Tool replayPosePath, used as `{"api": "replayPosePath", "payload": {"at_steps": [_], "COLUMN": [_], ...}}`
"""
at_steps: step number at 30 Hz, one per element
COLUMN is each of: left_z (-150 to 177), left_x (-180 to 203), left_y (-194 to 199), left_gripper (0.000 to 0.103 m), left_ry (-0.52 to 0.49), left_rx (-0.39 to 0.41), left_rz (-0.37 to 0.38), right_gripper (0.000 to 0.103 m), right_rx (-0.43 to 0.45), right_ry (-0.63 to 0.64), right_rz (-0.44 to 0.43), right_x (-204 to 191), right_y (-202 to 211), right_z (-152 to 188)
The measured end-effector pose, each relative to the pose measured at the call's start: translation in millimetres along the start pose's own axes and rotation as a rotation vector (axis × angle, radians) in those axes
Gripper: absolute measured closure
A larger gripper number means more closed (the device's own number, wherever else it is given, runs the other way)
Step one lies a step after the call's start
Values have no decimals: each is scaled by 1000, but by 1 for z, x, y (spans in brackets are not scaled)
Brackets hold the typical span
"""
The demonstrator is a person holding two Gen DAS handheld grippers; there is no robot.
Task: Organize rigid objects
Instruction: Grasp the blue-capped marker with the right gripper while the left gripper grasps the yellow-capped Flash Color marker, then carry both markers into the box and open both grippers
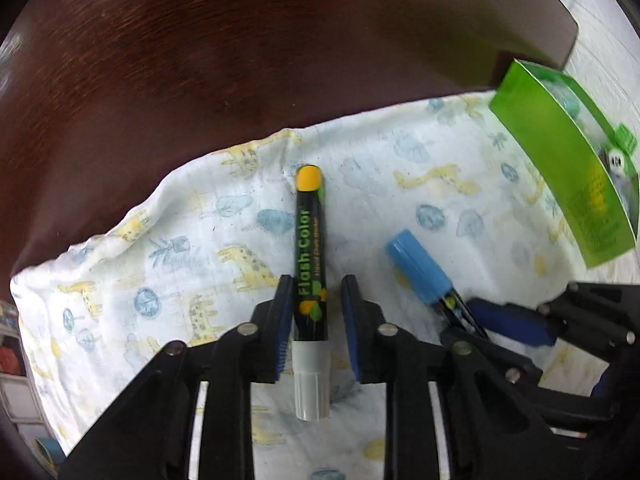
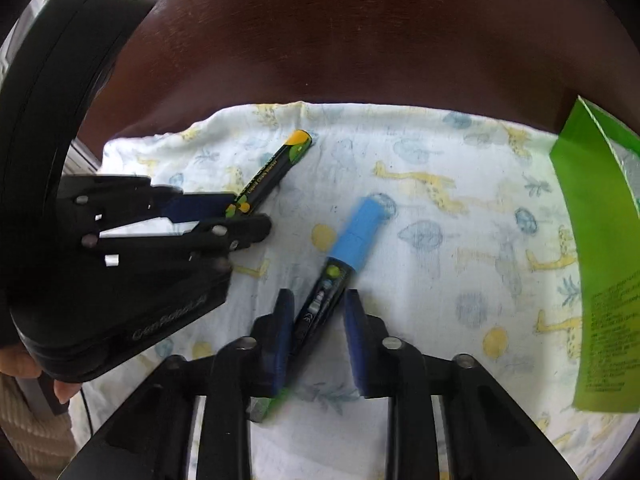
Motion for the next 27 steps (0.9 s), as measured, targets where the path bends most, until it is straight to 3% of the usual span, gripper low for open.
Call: {"api": "replayPosePath", "payload": {"at_steps": [4, 11, 16, 20, 27], "left_z": [15, 22, -21, -59, -88], "left_x": [18, 57, 110, 164, 230], "left_y": [5, 41, 68, 65, 65], "left_gripper": [89, 89, 89, 89, 89], "left_ry": [65, 59, -4, -61, -136], "left_rx": [16, 107, 178, 214, 219], "left_rz": [31, 41, 57, 78, 137], "right_gripper": [86, 86, 86, 85, 85], "right_rx": [-11, 87, 173, 249, 360], "right_ry": [0, -49, -114, -179, -283], "right_rz": [-30, -56, -75, -67, -13], "right_x": [12, 48, 79, 114, 194], "right_y": [6, 48, 84, 107, 143], "right_z": [6, 6, 3, -3, -9]}}
Point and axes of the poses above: each gripper's, at about its wrist camera, not at the fingertips, and y roughly against the way its jaws point, x to its right, z to its underside, the point moved 5 cm from there along -y, roughly the way its jaws point, and after that the axes turned 7 degrees about z, right-handed, at the moved point
